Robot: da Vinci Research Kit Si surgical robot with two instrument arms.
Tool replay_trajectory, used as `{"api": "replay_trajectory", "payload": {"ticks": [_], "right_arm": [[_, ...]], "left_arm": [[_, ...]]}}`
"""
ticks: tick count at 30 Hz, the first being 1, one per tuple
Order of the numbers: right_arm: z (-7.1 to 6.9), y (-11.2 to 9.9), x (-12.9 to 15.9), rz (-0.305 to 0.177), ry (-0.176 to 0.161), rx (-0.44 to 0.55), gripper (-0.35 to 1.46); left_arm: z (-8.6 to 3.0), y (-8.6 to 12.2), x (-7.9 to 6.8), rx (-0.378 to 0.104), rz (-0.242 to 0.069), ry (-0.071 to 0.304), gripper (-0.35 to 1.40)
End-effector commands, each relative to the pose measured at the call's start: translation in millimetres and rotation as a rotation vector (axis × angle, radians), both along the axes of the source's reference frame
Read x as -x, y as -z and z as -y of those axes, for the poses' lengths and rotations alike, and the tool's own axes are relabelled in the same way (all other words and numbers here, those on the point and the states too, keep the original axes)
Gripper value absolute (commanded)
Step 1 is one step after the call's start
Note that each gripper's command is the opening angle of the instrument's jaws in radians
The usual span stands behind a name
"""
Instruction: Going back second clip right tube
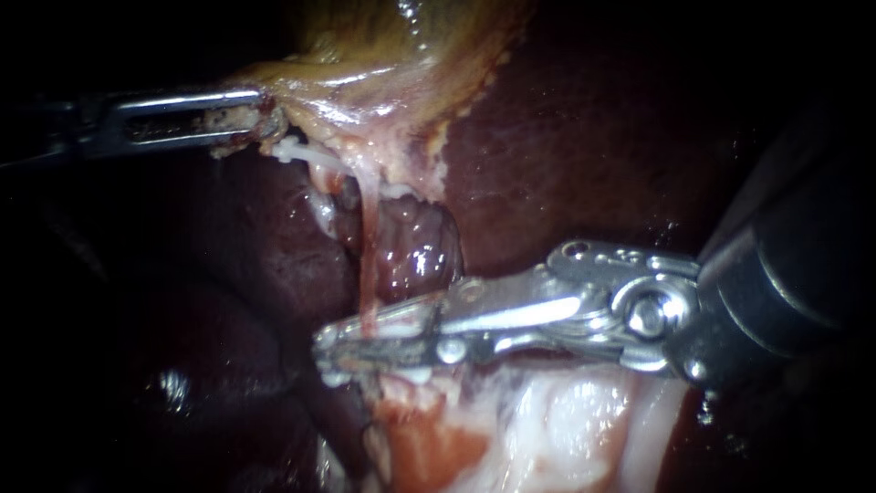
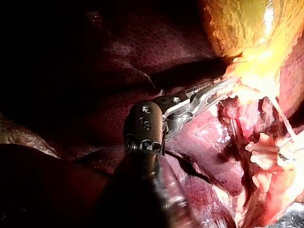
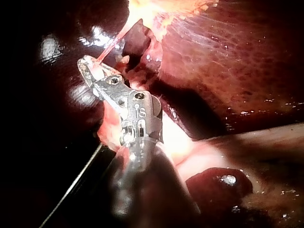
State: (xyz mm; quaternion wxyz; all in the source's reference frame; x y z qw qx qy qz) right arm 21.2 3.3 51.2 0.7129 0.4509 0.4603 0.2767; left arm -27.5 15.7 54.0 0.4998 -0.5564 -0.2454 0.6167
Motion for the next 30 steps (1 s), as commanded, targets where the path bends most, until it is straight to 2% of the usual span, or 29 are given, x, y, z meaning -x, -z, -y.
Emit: {"api": "replay_trajectory", "payload": {"ticks": [1, 4, 7, 13, 16, 19, 21, 23, 30], "right_arm": [[0.1, -0.2, -0.1, -0.004, -0.002, 0.0, -0.23], [0.4, -0.6, -0.5, -0.008, -0.005, 0.002, 0.23], [0.6, -1.4, -1.2, -0.005, -0.008, 0.006, 0.39], [1.0, -4.4, -1.2, -0.004, -0.011, 0.018, 0.44], [0.7, -5.7, -1.1, -0.004, -0.011, 0.021, 0.45], [0.1, -6.6, -0.9, 0.011, -0.042, 0.051, 0.45], [-0.3, -7.1, -0.8, 0.026, -0.087, 0.096, 0.46], [-0.6, -7.5, -0.8, 0.042, -0.116, 0.129, 0.48], [-1.2, -8.4, 0.1, 0.04, -0.134, 0.212, 0.49]], "left_arm": [[0.0, 0.0, 0.0, 0.0, -0.001, 0.0, -0.35], [0.0, 0.0, 0.1, 0.0, -0.001, 0.0, -0.35], [0.0, 0.0, 0.1, 0.0, -0.001, 0.001, -0.35], [0.1, 0.0, 0.2, 0.001, -0.001, 0.001, -0.35], [0.1, 0.0, 0.2, 0.001, -0.001, 0.001, -0.35], [0.1, 0.0, 0.2, 0.001, -0.002, 0.002, -0.35], [0.1, 0.1, 0.3, 0.001, -0.002, 0.002, -0.35], [0.2, 0.0, 0.4, 0.001, -0.002, 0.002, -0.35], [0.2, 0.0, 0.4, 0.002, -0.003, 0.003, -0.35]]}}
